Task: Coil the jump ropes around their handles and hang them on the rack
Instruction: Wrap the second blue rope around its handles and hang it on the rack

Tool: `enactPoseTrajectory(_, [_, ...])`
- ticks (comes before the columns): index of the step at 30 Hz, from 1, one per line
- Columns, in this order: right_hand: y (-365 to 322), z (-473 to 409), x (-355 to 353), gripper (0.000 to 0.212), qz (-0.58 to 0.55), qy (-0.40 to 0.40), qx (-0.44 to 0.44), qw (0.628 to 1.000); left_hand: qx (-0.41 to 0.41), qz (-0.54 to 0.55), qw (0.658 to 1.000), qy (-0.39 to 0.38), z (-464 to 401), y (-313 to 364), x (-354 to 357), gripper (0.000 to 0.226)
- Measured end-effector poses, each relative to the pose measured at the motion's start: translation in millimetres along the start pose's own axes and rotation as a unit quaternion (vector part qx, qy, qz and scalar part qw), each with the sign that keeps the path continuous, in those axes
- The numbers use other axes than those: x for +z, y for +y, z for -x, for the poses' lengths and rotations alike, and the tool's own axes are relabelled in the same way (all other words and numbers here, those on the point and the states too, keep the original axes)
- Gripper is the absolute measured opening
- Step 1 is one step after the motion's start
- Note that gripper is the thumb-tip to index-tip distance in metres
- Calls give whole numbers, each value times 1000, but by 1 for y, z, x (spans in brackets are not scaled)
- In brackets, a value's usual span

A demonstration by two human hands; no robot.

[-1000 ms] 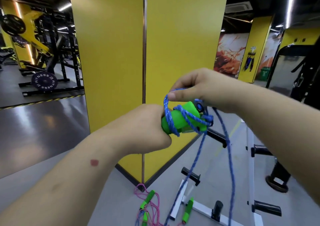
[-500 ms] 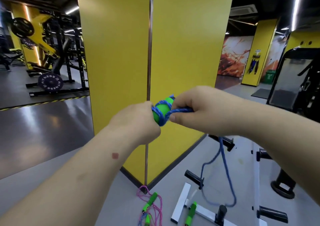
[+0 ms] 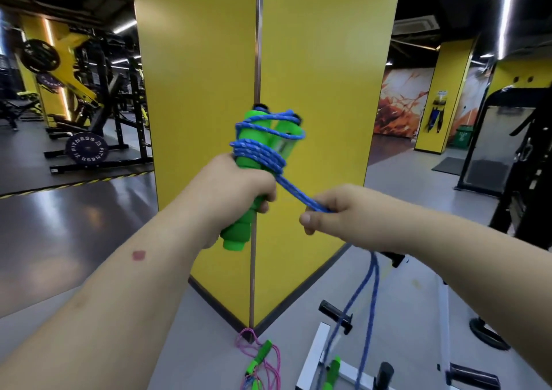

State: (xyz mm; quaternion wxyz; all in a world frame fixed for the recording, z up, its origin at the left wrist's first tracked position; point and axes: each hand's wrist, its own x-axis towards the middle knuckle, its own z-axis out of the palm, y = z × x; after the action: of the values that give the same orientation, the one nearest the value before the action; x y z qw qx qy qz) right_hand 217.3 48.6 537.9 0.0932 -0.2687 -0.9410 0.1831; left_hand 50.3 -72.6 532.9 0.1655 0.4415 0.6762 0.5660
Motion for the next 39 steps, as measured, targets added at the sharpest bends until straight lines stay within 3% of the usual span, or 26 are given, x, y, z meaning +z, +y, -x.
enactPoseTrajectory(1, [-3,5,1,33,32,-2,-10,999,-16,-42,998,40,-4,-2,-2,13])
enactPoseTrajectory(3, [-14,16,-1,35,51,4,-52,997,-34,-160,985,49,-7,-5,-1,21])
enactPoseTrajectory(7, [-36,22,-20,24,94,73,-134,984,9,-357,934,-12,1,-7,20,17])
enactPoseTrajectory(11, [-34,11,-38,25,4,93,-141,986,48,-454,878,-145,13,5,23,20])
enactPoseTrajectory(14, [-21,-1,-40,31,-131,76,-121,981,60,-436,863,-246,22,12,16,20])
enactPoseTrajectory(16, [-8,-8,-36,30,-217,49,-86,971,74,-344,896,-271,22,14,13,16])
enactPoseTrajectory(18, [2,-14,-26,13,-254,25,-60,965,73,-263,932,-239,18,12,9,18])
enactPoseTrajectory(21, [12,-15,-9,35,-249,15,-23,968,58,-179,964,-186,10,6,3,38])
enactPoseTrajectory(23, [15,-12,0,28,-272,-13,-9,962,50,-77,982,-163,7,2,0,50])
enactPoseTrajectory(26, [10,-2,6,38,-240,-43,5,970,-1,33,997,-69,2,-5,-1,47])
enactPoseTrajectory(28, [0,9,1,36,-86,-32,-15,996,-33,-16,999,-22,0,-8,3,38])
enactPoseTrajectory(30, [-13,17,-5,34,58,-32,-67,996,-32,-163,986,0,-1,-10,9,28])
enactPoseTrajectory(32, [-25,21,-14,32,98,-13,-104,990,-10,-295,955,-16,2,-9,15,22])
enactPoseTrajectory(36, [-28,16,-42,21,35,61,-128,989,42,-410,902,-131,13,1,20,23])
enactPoseTrajectory(39, [-19,6,-45,25,-90,52,-132,986,85,-396,896,-183,22,9,17,22])
